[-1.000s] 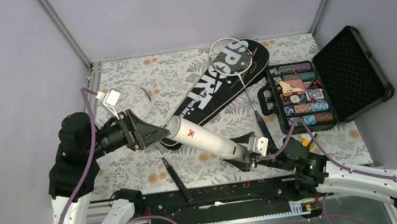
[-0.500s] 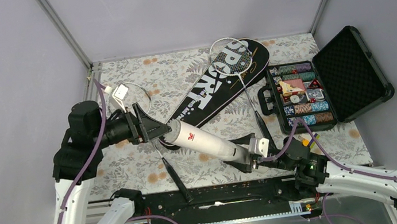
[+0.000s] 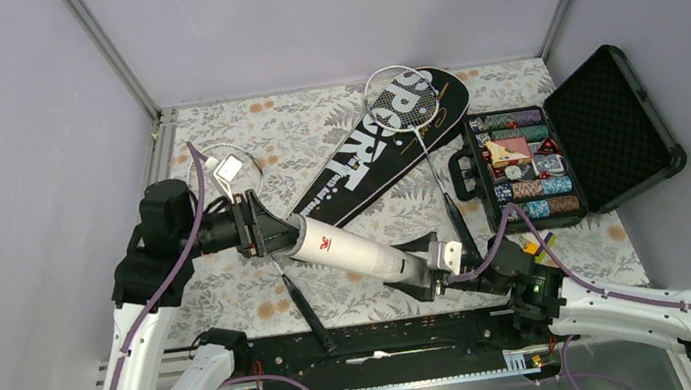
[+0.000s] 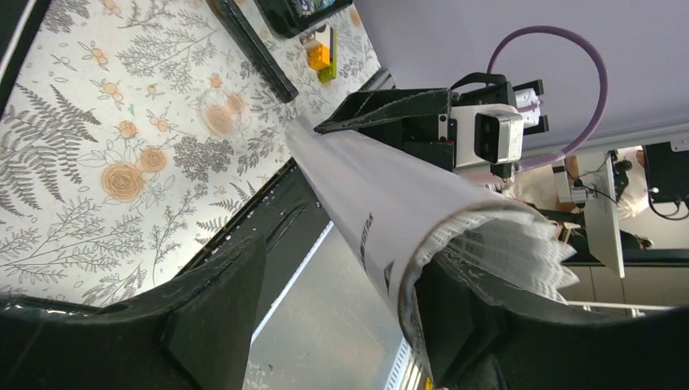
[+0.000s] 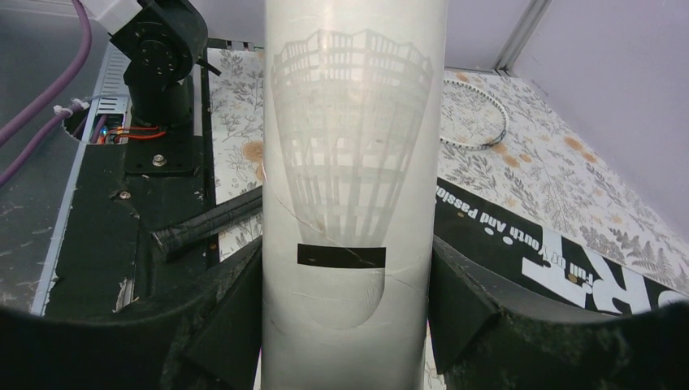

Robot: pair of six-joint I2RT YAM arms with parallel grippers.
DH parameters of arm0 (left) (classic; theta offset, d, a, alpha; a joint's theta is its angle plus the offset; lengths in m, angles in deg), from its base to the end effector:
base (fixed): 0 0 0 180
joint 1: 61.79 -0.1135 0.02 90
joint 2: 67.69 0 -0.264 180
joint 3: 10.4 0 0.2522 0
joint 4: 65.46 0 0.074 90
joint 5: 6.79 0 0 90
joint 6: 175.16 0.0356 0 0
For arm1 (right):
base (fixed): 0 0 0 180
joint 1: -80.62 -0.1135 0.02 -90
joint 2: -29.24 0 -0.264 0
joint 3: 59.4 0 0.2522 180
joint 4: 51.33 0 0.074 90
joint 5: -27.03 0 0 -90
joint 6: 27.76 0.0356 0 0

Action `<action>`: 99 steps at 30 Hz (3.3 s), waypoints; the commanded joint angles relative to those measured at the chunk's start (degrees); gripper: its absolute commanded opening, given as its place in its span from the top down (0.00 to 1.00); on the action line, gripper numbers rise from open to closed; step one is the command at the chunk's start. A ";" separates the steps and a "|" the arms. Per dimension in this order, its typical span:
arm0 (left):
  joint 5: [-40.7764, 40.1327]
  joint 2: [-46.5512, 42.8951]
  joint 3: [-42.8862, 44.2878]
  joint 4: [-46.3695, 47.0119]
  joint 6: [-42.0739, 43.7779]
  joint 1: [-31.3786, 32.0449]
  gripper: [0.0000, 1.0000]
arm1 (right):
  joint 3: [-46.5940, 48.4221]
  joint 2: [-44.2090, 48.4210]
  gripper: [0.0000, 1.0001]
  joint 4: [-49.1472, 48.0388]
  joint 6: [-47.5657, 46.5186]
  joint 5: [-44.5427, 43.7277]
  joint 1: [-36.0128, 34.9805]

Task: Pack up the badminton gear

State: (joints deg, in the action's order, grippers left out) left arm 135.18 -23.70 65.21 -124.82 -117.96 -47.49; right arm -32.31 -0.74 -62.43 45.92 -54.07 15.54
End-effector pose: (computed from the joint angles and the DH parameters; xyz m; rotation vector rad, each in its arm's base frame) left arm 0.1188 -0.0592 0.3844 0.2683 2.1381 -1.4224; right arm 0.0587 0.1395 0.2483 -1.0614 1.0309 0.8069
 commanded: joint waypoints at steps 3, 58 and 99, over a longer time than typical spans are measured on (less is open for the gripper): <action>6.62 -1.51 -2.95 8.87 0.46 0.18 0.32 | 4.45 -2.83 0.60 -10.43 -1.78 3.24 0.04; -7.92 -1.15 11.13 -1.73 4.24 0.15 0.23 | 6.82 -6.23 0.62 -13.86 -2.41 -2.19 0.04; -11.48 3.61 -21.48 79.25 -17.28 10.17 0.06 | 16.75 -35.13 0.57 -44.16 28.91 -13.44 -0.07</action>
State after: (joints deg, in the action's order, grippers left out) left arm 120.51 -22.08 44.01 -55.93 -134.29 -40.14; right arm -18.21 -34.44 -96.73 72.26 -69.91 15.65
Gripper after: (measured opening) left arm 0.942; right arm 0.687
